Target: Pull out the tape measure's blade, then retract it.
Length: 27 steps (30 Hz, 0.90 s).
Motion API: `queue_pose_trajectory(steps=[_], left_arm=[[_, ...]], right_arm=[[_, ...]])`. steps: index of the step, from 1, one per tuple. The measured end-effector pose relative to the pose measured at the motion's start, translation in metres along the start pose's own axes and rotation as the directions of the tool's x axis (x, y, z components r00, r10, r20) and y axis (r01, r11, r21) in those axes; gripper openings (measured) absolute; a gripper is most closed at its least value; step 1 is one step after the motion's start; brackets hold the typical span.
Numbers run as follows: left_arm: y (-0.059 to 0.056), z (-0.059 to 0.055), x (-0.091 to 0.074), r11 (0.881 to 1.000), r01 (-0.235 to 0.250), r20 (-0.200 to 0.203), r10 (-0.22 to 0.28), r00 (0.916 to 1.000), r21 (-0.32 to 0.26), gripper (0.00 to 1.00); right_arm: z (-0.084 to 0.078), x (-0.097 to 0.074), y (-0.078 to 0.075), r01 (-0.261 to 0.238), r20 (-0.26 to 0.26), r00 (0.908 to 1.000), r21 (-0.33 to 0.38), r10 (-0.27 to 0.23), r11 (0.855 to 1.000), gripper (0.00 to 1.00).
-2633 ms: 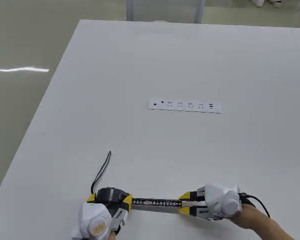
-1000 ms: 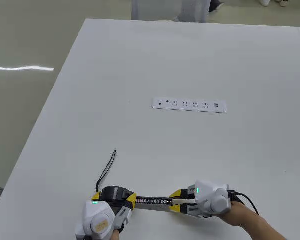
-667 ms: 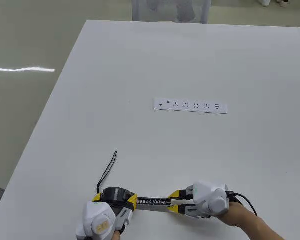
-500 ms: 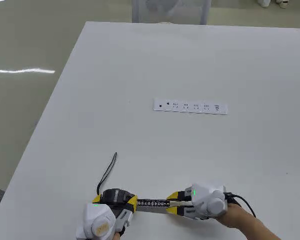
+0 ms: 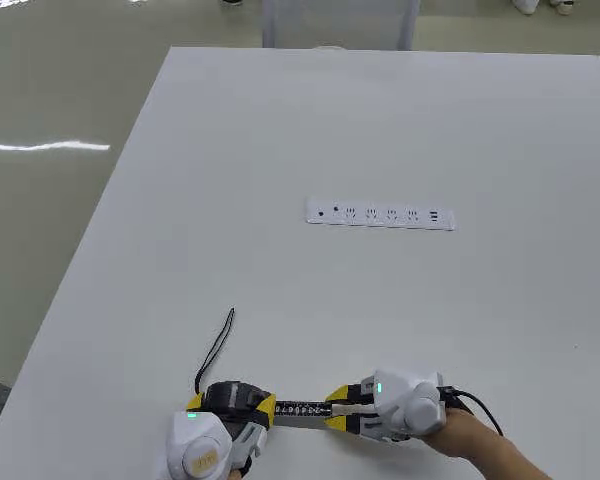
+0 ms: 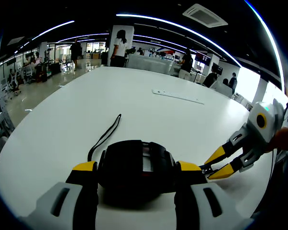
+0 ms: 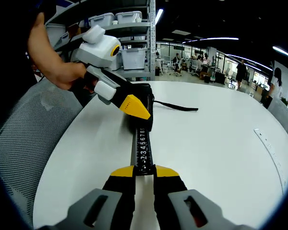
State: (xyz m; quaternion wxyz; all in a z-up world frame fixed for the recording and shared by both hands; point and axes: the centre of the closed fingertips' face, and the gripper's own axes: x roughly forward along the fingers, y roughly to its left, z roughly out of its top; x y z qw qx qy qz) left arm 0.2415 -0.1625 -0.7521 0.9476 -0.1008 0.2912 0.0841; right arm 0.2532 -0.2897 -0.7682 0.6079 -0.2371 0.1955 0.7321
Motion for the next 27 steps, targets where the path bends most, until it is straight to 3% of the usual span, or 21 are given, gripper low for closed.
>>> queue_pose_trajectory(steps=[27], left_arm=[[0.000, 0.000, -0.001, 1.000, 0.012, -0.006, -0.012, 0.9999, -0.011, 0.61]], right_arm=[[0.016, 0.026, 0.002, -0.008, 0.015, 0.9998, -0.010, 0.008, 1.000, 0.12]])
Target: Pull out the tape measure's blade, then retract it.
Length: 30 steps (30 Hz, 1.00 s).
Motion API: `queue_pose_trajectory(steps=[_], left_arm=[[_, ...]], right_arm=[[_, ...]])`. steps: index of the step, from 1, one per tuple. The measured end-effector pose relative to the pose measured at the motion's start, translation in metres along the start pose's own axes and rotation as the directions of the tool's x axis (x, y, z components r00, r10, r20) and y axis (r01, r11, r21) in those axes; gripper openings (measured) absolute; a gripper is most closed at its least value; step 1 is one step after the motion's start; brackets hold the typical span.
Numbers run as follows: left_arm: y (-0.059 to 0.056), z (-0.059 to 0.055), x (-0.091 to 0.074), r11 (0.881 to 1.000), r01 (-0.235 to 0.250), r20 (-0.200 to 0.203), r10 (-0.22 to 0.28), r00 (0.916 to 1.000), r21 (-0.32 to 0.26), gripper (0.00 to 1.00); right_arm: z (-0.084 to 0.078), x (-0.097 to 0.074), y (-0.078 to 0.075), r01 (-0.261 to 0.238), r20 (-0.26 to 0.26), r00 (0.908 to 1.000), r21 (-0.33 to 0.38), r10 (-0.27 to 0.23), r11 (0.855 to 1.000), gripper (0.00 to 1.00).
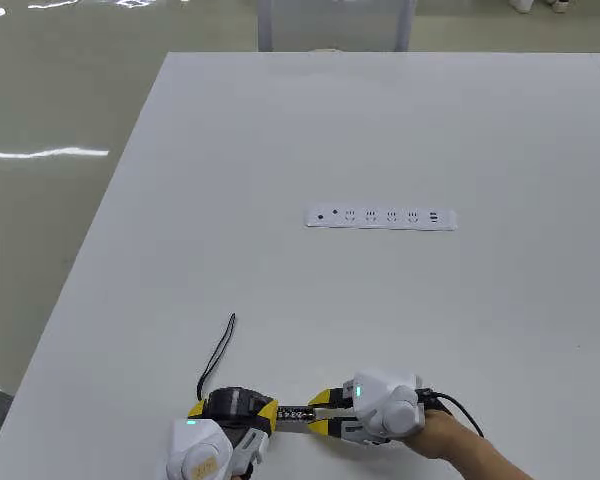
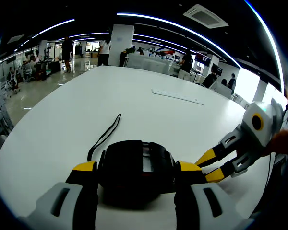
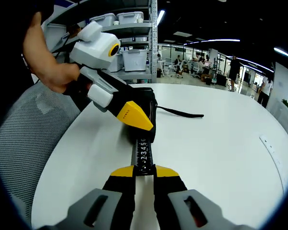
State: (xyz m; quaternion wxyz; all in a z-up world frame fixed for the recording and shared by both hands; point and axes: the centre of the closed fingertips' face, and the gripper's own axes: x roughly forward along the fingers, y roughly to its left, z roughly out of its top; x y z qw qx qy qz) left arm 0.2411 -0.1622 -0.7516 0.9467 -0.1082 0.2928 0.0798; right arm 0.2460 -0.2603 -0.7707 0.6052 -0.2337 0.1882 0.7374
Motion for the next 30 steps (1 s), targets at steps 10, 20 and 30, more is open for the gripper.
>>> queue_pose_trajectory(steps=[10, 20, 30], left_arm=[[0.001, 0.000, 0.000, 1.000, 0.001, 0.001, -0.001, 1.0000, -0.004, 0.61], [0.002, 0.000, 0.001, 1.000, 0.004, 0.001, -0.004, 1.0000, -0.007, 0.61], [0.002, 0.000, 0.001, 1.000, 0.008, 0.000, -0.008, 1.0000, -0.014, 0.61]], right_arm=[[0.007, 0.006, 0.001, -0.005, 0.000, 1.0000, -0.003, 0.005, 1.000, 0.12], [0.008, 0.014, 0.001, -0.006, 0.000, 1.0000, -0.009, 0.006, 1.000, 0.12], [0.015, 0.023, 0.001, -0.011, -0.002, 0.9999, -0.019, 0.011, 1.000, 0.12]])
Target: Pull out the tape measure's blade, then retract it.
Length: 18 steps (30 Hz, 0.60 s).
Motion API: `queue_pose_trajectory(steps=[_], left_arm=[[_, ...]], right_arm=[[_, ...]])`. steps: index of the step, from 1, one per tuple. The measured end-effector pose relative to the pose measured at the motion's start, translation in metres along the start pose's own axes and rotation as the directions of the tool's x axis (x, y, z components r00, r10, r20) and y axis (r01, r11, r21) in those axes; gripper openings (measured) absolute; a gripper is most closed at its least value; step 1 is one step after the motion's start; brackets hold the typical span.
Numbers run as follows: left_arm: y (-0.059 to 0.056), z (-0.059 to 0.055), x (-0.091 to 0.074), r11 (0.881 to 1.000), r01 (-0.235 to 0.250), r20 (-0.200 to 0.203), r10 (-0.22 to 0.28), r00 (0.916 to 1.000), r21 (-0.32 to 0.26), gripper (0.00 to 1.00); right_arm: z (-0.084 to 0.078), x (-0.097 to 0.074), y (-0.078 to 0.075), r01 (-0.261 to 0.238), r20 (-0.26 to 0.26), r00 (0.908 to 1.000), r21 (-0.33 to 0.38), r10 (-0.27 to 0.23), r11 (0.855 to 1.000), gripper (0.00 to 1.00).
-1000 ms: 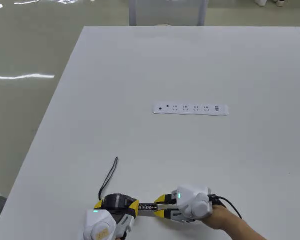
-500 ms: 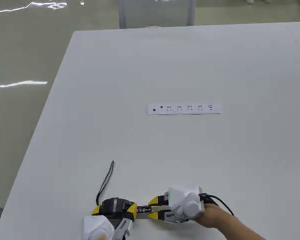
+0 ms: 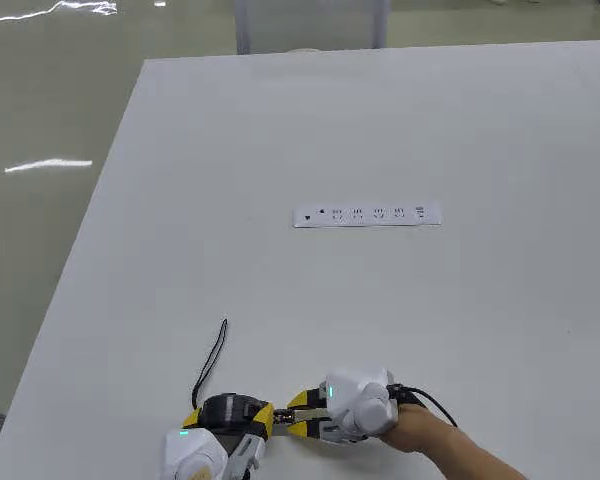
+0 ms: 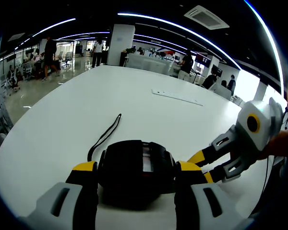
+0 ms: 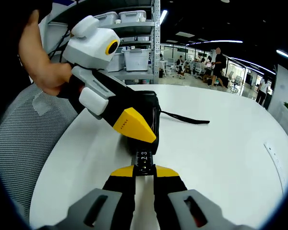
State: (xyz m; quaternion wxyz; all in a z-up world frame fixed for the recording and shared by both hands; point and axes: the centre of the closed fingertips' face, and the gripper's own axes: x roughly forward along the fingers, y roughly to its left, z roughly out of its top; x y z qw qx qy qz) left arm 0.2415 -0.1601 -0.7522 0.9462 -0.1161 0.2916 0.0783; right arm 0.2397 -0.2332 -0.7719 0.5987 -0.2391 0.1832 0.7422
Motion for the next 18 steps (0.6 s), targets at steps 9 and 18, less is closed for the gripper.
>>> queue_pose_trajectory(steps=[9, 18], left_arm=[[0.001, 0.000, 0.000, 1.000, 0.003, 0.000, -0.003, 1.0000, -0.010, 0.62], [0.002, 0.000, 0.000, 1.000, 0.010, 0.001, -0.010, 0.9999, -0.021, 0.62]], right_arm=[[0.005, 0.009, 0.000, -0.007, 0.001, 1.0000, -0.005, 0.007, 1.000, 0.12], [0.010, 0.017, 0.000, -0.015, 0.007, 0.9999, -0.018, 0.015, 1.000, 0.12]])
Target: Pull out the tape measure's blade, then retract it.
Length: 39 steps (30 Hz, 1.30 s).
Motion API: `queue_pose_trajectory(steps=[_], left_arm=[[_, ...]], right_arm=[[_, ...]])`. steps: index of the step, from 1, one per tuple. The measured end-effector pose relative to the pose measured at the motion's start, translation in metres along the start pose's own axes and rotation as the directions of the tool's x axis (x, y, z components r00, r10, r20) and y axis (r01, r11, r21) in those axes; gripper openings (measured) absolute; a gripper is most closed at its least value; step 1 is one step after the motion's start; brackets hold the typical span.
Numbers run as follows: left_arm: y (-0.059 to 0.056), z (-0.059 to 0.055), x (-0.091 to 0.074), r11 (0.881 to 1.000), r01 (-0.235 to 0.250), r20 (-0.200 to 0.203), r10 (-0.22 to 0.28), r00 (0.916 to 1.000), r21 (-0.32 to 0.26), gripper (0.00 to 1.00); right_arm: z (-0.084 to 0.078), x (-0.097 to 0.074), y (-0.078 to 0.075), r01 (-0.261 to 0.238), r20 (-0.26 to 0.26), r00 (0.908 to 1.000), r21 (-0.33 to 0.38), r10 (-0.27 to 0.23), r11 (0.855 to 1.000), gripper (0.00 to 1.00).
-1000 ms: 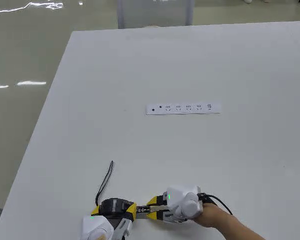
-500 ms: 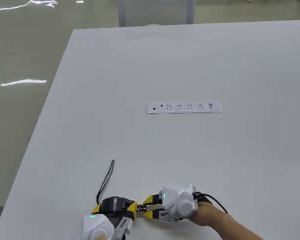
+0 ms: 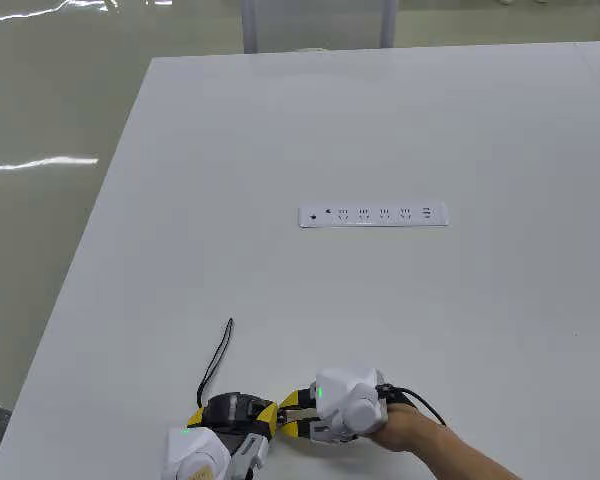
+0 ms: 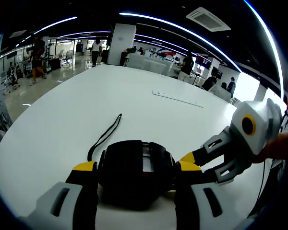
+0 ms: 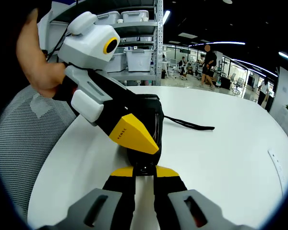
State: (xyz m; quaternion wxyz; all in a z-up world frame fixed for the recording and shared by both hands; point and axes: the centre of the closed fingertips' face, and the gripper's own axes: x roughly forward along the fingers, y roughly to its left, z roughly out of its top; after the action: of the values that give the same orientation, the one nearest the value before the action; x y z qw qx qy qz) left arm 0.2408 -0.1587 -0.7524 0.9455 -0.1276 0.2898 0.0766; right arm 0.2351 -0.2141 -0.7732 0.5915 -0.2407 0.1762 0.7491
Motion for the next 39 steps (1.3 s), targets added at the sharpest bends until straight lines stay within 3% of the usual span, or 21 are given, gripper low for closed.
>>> queue_pose_trajectory(steps=[10, 16, 30, 39], left_arm=[[-0.001, 0.000, 0.000, 1.000, 0.005, 0.004, -0.005, 1.0000, -0.010, 0.63], [-0.003, -0.005, 0.002, 0.999, 0.021, -0.022, -0.021, 0.9995, -0.029, 0.64], [-0.008, -0.011, 0.002, 0.999, 0.041, -0.051, -0.041, 0.9979, 0.003, 0.64], [-0.008, -0.011, 0.002, 0.999, 0.046, -0.050, -0.046, 0.9977, 0.002, 0.64]], right_arm=[[-0.001, 0.001, 0.000, 0.004, -0.005, 1.0000, -0.007, -0.004, 1.000, 0.13], [-0.003, 0.001, 0.001, 0.009, -0.022, 0.9997, -0.009, -0.009, 1.000, 0.13], [-0.014, 0.006, 0.003, 0.022, -0.063, 0.9978, -0.031, -0.024, 0.999, 0.14], [-0.012, 0.004, 0.003, 0.036, -0.047, 0.9982, -0.026, -0.037, 0.999, 0.15]])
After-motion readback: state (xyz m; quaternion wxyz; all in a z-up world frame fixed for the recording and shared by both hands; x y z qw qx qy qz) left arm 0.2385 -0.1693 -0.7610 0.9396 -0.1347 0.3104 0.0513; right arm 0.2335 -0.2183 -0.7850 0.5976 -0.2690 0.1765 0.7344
